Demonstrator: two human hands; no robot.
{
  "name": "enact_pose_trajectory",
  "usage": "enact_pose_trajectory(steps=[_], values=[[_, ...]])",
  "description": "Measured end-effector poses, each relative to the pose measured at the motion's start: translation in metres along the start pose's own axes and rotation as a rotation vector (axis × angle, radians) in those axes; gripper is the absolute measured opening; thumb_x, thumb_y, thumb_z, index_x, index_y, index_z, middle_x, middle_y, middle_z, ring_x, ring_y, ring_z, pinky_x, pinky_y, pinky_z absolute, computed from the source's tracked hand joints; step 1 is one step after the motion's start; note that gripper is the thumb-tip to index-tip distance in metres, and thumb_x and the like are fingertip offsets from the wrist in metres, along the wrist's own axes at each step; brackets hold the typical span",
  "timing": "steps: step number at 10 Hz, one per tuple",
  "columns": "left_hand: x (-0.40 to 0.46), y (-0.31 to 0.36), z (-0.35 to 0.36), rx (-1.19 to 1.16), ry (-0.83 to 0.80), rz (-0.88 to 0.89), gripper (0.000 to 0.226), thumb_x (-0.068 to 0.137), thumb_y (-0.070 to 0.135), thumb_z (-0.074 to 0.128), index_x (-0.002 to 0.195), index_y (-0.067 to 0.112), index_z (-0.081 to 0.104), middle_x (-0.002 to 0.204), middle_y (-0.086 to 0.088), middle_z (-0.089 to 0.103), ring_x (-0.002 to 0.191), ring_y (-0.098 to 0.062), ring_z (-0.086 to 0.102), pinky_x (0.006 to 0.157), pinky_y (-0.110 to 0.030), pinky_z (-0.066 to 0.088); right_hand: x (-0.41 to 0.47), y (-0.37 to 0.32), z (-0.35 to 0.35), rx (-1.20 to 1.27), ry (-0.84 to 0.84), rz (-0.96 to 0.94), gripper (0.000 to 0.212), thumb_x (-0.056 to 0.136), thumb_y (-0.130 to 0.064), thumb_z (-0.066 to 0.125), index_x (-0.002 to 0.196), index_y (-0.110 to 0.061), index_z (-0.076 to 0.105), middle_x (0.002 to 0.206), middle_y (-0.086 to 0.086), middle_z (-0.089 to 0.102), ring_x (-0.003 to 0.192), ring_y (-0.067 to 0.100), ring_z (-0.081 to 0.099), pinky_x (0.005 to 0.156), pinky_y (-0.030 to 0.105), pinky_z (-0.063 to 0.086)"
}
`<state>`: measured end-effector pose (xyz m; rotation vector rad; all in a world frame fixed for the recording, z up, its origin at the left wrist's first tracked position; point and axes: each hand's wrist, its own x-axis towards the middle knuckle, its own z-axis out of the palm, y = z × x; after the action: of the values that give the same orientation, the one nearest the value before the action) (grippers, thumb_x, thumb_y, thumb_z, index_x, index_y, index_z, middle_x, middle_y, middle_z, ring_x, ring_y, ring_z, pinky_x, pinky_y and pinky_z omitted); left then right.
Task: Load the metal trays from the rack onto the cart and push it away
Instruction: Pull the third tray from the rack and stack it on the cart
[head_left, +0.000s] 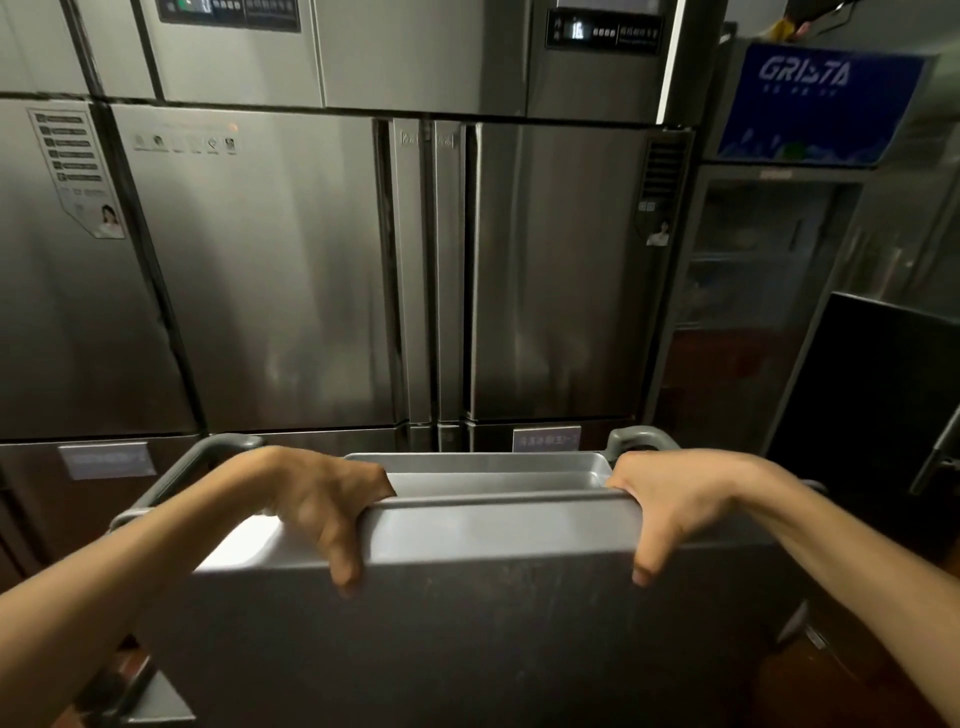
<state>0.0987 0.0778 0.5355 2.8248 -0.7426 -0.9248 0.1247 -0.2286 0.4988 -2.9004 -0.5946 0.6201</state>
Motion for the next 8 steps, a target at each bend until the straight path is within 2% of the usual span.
enact_pose_trajectory(steps=[1,2,3,5,6,8], values=[[-0.001,-0.009,-0.019,-0.059,0.006,-0.037,0.038,0.073,0.001,0.077,0.109,0.000,0.064,0.095,-0.006,0.064,0.086,-0.014,0.059,0.065,-0.015,0.048,-0.013,-0.004,-0.022,-0.007,0.029,-0.004,0.051,0.047,-0.047,0.085,0.084,-0.018,0.067,0.080,-0.001,0.070,0.068,0.009,0.065,0.055,0.022,0.050],[-0.008,-0.015,-0.030,-0.055,0.082,0.034,0.034,0.066,0.005,0.083,0.096,0.008,0.069,0.093,-0.006,0.072,0.081,-0.013,0.065,0.070,-0.026,0.054,-0.028,-0.010,-0.046,0.011,0.050,-0.018,0.048,0.048,-0.044,0.086,0.086,-0.020,0.067,0.081,-0.001,0.070,0.073,0.009,0.066,0.062,0.025,0.054],[-0.024,-0.014,-0.046,-0.033,0.177,0.076,0.033,0.060,0.009,0.086,0.090,0.010,0.071,0.088,-0.004,0.075,0.077,-0.013,0.069,0.070,-0.030,0.056,-0.043,-0.014,-0.067,0.006,0.092,-0.038,0.045,0.053,-0.040,0.087,0.088,-0.021,0.066,0.083,0.000,0.069,0.076,0.009,0.065,0.064,0.023,0.054],[-0.035,-0.011,-0.063,0.009,0.303,0.087,0.036,0.052,0.020,0.085,0.084,0.017,0.070,0.079,0.004,0.074,0.074,-0.013,0.071,0.061,-0.027,0.057,-0.059,-0.020,-0.085,-0.039,0.267,-0.055,0.040,0.049,-0.036,0.088,0.078,-0.019,0.066,0.071,0.000,0.069,0.061,0.009,0.064,0.055,0.027,0.050],[-0.031,-0.015,-0.060,0.047,0.376,0.063,0.038,0.048,0.025,0.082,0.082,0.016,0.069,0.076,0.001,0.073,0.071,-0.016,0.070,0.063,-0.038,0.058,-0.058,-0.020,-0.078,-0.110,0.363,-0.019,0.038,0.046,-0.042,0.085,0.072,-0.024,0.064,0.067,-0.003,0.065,0.058,0.004,0.061,0.050,0.024,0.047],[0.000,-0.032,-0.038,0.252,0.530,-0.041,0.039,0.047,0.036,0.078,0.082,0.025,0.064,0.071,0.010,0.063,0.061,-0.009,0.060,0.053,-0.026,0.049,-0.025,-0.012,-0.039,-0.343,0.621,0.015,0.038,0.043,-0.050,0.071,0.071,-0.027,0.061,0.062,-0.010,0.059,0.060,0.007,0.054,0.051,0.028,0.044]])
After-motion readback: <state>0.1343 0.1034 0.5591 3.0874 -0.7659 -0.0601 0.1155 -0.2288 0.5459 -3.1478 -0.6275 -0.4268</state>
